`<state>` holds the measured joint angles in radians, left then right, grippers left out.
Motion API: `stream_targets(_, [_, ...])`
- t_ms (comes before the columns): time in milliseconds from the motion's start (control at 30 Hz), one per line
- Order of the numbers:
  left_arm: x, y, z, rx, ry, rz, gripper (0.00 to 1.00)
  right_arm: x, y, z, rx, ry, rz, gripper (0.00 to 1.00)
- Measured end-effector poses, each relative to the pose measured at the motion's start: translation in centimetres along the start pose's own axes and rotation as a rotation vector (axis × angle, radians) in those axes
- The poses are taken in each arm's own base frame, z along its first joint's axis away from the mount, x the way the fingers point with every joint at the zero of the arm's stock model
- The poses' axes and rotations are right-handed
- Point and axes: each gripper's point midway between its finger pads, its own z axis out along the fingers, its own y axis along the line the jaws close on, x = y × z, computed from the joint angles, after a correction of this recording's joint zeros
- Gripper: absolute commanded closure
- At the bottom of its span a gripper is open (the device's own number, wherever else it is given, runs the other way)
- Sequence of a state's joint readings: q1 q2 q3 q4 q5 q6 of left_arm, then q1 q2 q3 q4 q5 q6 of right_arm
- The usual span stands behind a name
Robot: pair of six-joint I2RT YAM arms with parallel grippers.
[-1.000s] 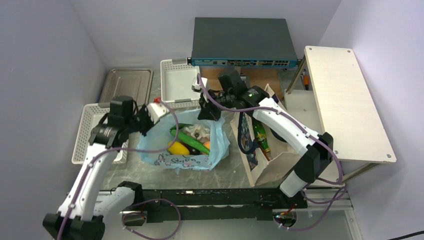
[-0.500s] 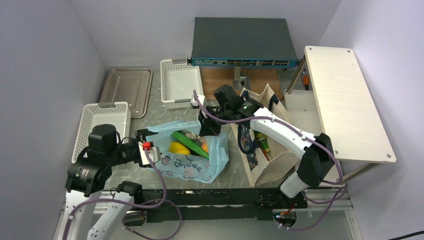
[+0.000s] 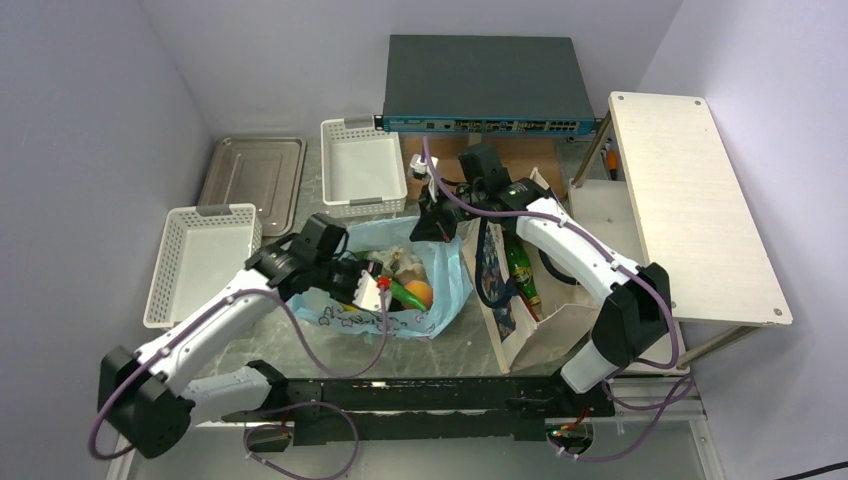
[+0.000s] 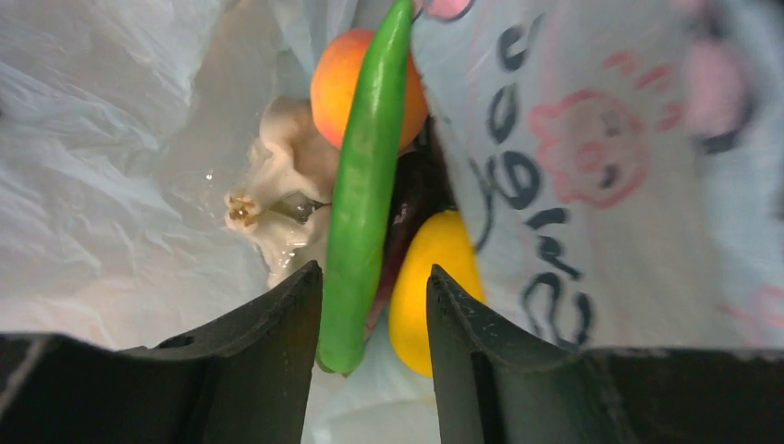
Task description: Untie the knot of the grocery bags and take out the mixed food
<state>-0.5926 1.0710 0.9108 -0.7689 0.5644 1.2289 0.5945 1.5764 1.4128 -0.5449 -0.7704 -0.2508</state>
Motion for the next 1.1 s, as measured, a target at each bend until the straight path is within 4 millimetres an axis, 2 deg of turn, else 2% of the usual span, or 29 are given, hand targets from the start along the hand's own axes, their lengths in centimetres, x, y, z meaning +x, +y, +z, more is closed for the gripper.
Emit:
stream_targets(100, [1.3,1.5,1.9,-0.008,0.048,0.020,0.48,0.0,0.6,0.2,-0.026,-0.002,-0.001,1.00])
stream_targets(200, [3.0,2.6,3.8,-0.014,0.097,0.024,0.42,0.1,0.8,0.3,-0.035,0.000,-0.010,1.00])
stream_targets(300, [4.7,2.9,5.4,0.003,0.137,0.031,0.35,0.2,0.6,0.5,-0.034,0.005,-0.026,1.00])
stream_targets(367, [5.5,2.6,6.2,0.024,0.152,0.040,0.35,0.4,0.1,0.7,-0.028,0.014,-0.037,1.00])
stream_targets(467, [6.7,2.2,7.5,0.054,0.173,0.036,0.44,0.9,-0.7,1.1,-0.010,0.031,-0.052,1.00])
stream_targets(567, [7.6,2.0,8.8,0.078,0.183,0.009,0.67,1.1,-1.2,1.2,0.009,0.041,-0.070,1.00])
stream_targets(667, [7.3,2.6,8.9,0.066,0.176,-0.005,0.85,1.1,-1.4,1.2,0.017,0.043,-0.084,1.00])
stream_targets(800, [6.1,2.1,8.2,0.104,0.136,-0.063,0.98,1.6,-1.5,1.3,0.017,0.051,-0.090,1.00])
stream_targets(867, [4.7,2.6,7.1,0.093,0.098,-0.085,1.00,1.7,-1.5,1.3,0.018,0.052,-0.095,1.00])
stream_targets(933, [2.9,3.4,5.6,0.052,0.057,-0.089,1.00,1.7,-1.6,1.4,0.020,0.049,-0.103,1.00])
stream_targets(1100, [-2.5,5.8,-0.3,-0.099,-0.058,-0.021,1.00,2.3,-2.0,1.5,0.028,0.055,-0.139,1.00])
